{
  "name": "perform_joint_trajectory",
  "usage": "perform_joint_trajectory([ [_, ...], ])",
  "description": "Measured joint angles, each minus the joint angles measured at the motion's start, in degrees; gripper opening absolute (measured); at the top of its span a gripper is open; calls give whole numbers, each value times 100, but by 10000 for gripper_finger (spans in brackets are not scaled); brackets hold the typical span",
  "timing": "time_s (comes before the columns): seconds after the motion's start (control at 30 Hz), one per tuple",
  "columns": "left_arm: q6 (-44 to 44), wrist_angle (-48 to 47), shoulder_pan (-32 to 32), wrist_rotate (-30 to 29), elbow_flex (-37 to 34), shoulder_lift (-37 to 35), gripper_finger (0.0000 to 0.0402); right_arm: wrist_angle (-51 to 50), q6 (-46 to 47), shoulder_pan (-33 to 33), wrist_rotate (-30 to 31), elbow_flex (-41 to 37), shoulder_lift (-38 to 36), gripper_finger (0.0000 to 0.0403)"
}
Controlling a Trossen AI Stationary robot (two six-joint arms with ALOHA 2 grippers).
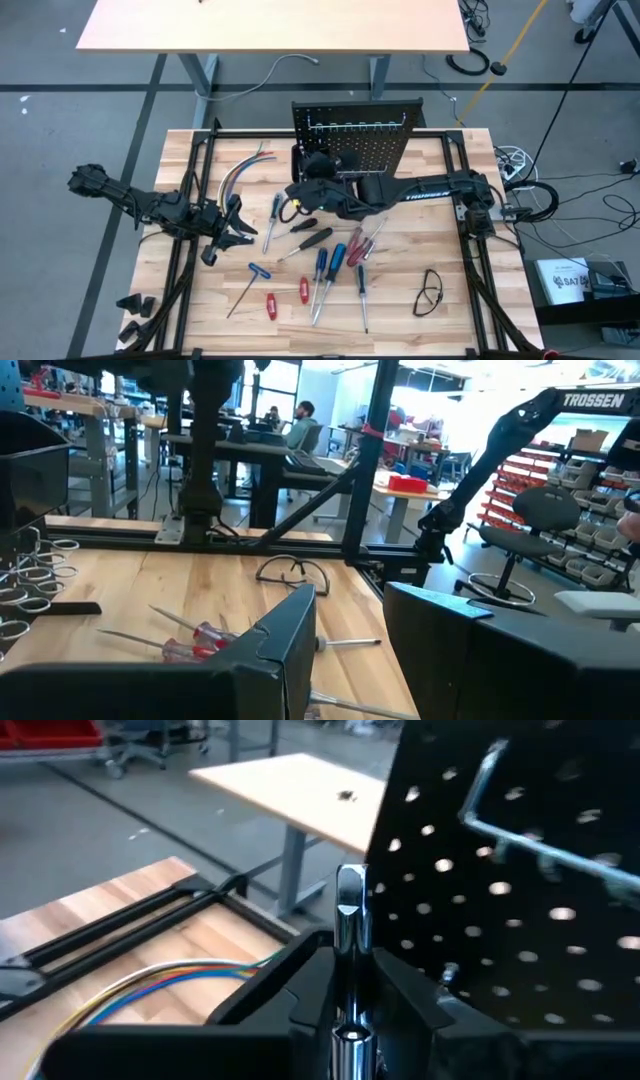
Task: Hang tools onto peg board
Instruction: Put the extension bar in the black bin on the peg board
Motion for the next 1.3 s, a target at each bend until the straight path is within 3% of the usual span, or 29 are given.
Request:
perform_joint_trajectory([
  [0.17,0,2,0,0,0,1,127,-8,3,-124,-891,0,-2,73],
  [0.47,-18,-95,-2,0,2,-1,127,-529,161,26,-1251,6,-99,76],
  [0.7,-155,-319,-2,-1,4,1,127,-2382,862,419,-2974,4,-151,77],
  [0.8,-157,-336,-2,-1,4,4,127,-3200,1239,649,-3437,-9,-101,77],
  [1.03,-305,-330,-2,-4,4,86,127,-4015,1227,1277,-4596,-658,-103,77],
  [1.3,-439,-315,-2,-45,4,314,127,-3892,116,1625,-4729,-2139,-90,77],
])
